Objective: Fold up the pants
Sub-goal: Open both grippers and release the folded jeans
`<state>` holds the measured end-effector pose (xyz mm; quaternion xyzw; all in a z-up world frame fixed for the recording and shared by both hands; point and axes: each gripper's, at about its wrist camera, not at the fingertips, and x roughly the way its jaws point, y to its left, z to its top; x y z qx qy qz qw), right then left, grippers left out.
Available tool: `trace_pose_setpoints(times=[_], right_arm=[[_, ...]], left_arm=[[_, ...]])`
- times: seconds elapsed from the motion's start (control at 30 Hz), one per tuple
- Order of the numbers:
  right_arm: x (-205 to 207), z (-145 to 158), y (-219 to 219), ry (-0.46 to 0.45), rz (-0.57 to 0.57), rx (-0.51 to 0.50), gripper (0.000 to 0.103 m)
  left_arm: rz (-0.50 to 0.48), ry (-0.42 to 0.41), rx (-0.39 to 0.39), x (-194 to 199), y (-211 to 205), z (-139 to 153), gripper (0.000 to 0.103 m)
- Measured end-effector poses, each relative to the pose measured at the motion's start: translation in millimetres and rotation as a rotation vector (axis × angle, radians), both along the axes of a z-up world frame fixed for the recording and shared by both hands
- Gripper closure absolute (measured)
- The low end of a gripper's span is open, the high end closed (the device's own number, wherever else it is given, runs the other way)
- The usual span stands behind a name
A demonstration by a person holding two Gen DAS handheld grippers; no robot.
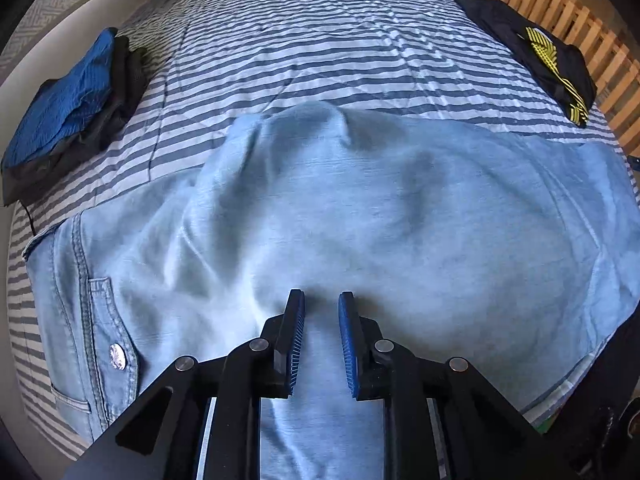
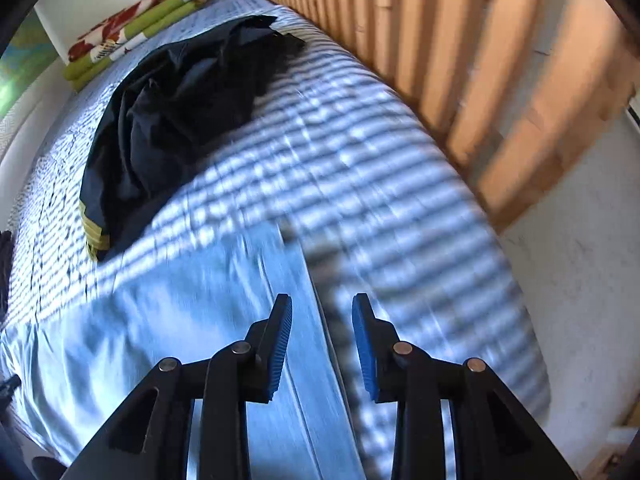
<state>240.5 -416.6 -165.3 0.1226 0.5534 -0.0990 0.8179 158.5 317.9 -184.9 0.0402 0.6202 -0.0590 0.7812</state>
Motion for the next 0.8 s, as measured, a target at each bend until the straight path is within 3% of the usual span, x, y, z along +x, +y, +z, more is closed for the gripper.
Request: trace_pose_setpoints(times=[0.1,0.17,0.3,0.33,0.37,0.43,0.47,0.53,0.7,0.8], right_arm=[[30.1,-11.9,-3.5,0.009,0.010,0.013,0.073],[45.3,-20.9,-2.3,0.037,0.038,0.026,0.073],[59.7,-35.6,10.9,0.069,0.089,0.038,0.071],[60.3,-35.8,16.2,0.065,0.103,0.016,0.071],[59.8,-36.4,19.7,0.064,0.112,0.005,0.071],[57.6,-35.3,24.9,0.058,0.107,0.007,0.084],[55.4,-32.9,27.6,0.054,0.102,-0.009,0.086],[50.1,-24.6,35.2,0.042,0.100,-0.072,0.095],[22.7,17.8,38.1,-0.035,0.048,-0.170,0.101],[12.1,36.9,39.1,-0.087,0.042,-0.296,0.103]], left_arm=[[0.099,-0.026,-0.011,-3.0,36.7,7.5,0.084],[0.178,-0.054,0.027,-6.0,68.4,12.0,0.084],[0.404,-0.071,0.061,-18.2,149.0,7.9,0.080],[0.464,-0.070,0.041,-22.9,169.7,4.3,0.081],[0.505,-0.075,-0.039,-27.0,187.5,1.0,0.081],[0.572,-0.106,-0.179,-33.6,210.6,-0.6,0.082],[0.581,-0.123,-0.193,-34.8,214.0,1.2,0.082],[0.565,-0.150,-0.140,-34.6,212.4,4.6,0.082],[0.516,-0.177,-0.169,-31.5,203.2,15.9,0.081],[0.509,-0.193,-0.176,-33.4,200.8,20.2,0.081]])
